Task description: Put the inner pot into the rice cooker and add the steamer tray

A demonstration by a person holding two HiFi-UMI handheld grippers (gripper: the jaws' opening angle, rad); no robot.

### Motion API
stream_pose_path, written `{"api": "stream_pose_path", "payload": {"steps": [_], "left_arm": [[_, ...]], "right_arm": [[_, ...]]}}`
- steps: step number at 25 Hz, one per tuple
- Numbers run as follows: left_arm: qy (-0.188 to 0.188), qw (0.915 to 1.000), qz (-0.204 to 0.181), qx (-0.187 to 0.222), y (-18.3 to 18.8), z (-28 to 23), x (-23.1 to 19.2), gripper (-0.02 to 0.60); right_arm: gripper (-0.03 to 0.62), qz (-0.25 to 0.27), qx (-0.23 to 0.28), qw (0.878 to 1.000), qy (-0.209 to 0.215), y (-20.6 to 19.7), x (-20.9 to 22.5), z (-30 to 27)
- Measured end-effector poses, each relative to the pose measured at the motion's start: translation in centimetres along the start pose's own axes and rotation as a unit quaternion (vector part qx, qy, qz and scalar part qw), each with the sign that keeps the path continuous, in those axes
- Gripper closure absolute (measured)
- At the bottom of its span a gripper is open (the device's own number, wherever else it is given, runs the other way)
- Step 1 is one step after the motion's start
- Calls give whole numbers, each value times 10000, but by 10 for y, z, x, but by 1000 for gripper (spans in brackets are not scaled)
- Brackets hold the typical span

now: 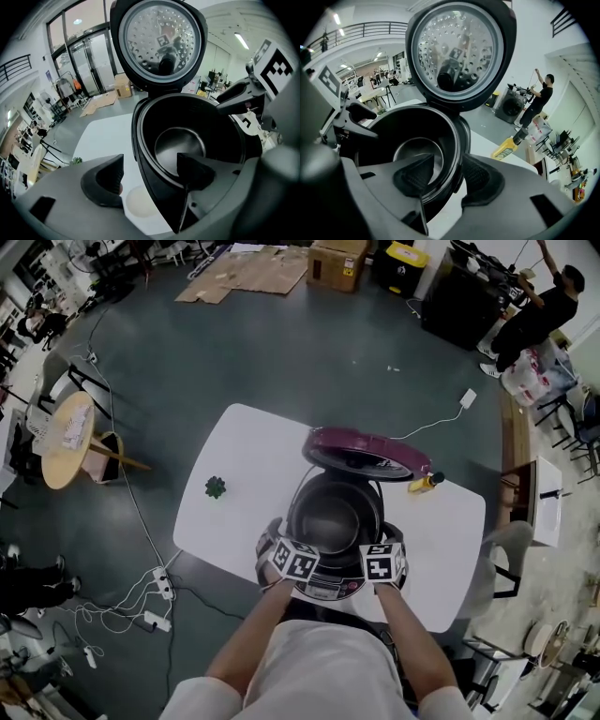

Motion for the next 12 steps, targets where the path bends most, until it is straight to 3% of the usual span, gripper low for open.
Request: {"api": "stream_pose_path", "payload": {"steps": [12], "left_arm": [[-632,9960,-132,615,18,29,21,212]], "right_arm": [[385,-233,308,9991,-185,-7,6,32]]}}
Point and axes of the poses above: the fingertips, and each gripper's own axes: z backward along the fingers, x to its right, y out of its top, the point moved 2 cm from there along z, backward along the fingers, and after that the axes turned 9 degrees about -y, right-handed, at the moved point
